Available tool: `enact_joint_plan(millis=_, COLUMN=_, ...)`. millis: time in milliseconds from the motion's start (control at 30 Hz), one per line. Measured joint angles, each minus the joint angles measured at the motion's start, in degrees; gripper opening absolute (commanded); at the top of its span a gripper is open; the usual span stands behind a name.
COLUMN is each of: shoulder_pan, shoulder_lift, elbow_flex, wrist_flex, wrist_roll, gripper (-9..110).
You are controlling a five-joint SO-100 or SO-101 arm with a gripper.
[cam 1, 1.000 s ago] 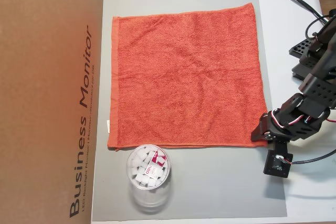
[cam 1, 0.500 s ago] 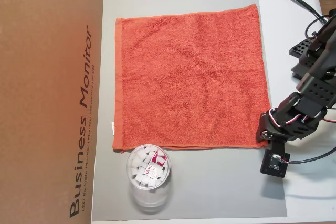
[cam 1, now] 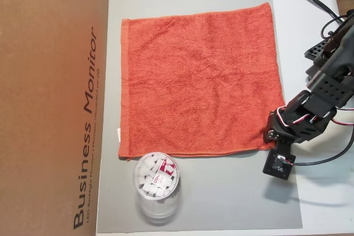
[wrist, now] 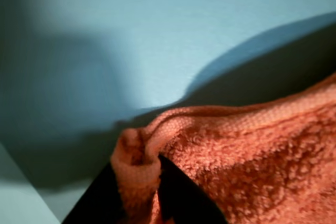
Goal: Fold the blanket.
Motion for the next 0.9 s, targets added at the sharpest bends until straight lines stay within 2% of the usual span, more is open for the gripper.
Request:
enact_joint_plan(millis=567, shoulder_pan=3.7, shoulder_lift=13.5, elbow_flex=0.2, wrist_flex=0.5, wrist_roll=0.1, gripper=0)
enact_joint_plan(millis=900, shoulder_pan=10.5, shoulder_lift=24.9, elbow_flex=0.2, wrist_flex=10.5, wrist_roll=0.5, gripper=0)
